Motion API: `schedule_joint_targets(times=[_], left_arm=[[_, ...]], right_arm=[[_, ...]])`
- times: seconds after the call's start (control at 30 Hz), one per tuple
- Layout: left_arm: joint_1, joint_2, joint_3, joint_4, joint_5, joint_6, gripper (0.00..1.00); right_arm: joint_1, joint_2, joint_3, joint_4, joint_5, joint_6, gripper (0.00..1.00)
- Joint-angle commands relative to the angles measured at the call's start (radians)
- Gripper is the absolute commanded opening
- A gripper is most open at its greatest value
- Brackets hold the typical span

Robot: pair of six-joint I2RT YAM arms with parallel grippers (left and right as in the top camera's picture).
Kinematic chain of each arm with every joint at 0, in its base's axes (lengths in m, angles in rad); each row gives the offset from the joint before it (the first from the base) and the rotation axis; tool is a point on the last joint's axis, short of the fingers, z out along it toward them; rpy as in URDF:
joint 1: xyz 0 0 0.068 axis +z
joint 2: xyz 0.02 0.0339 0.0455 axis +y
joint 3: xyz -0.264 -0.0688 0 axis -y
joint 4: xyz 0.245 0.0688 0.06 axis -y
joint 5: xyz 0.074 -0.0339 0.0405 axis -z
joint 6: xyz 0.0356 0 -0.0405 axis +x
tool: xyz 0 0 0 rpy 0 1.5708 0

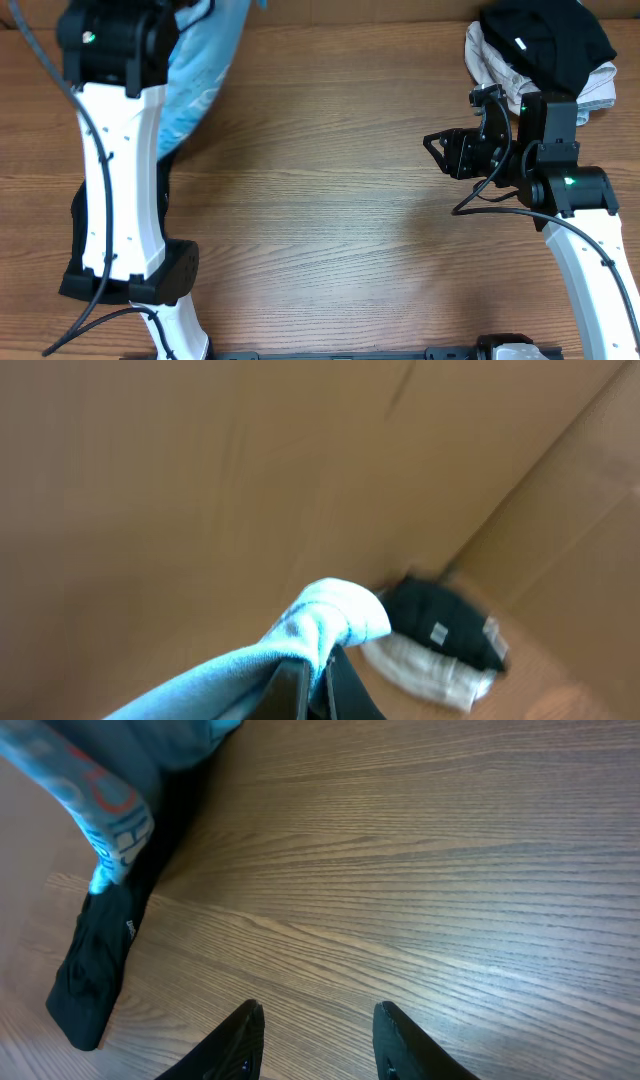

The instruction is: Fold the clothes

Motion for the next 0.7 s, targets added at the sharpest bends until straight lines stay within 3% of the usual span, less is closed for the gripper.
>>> schedule_joint_targets(times=[0.0, 0.3, 0.43, 0.67], left_arm=[[-0.027, -0.006, 0.109, 0.075, 0.043, -0.076, 0.04], [-0.113, -0.006, 0.245, 0.301, -0.054, -0.105, 0.04], [-0.142, -0.006, 0.25, 0.322, -0.134, -0.104, 0.04], [-0.144, -0.006, 0.249, 0.309, -0.191, -0.104, 0.04]], right_arm=[[0.006, 0.0, 0.013, 0.002, 0.004, 0.006, 0.39], [0.043, 0.0, 0.013, 0.008, -0.047, 0.006, 0.4], [0.096, 0.0, 0.013, 0.001, -0.047, 0.006, 0.41], [0.184, 0.0, 0.013, -0.063, 0.012, 0.005, 0.52]])
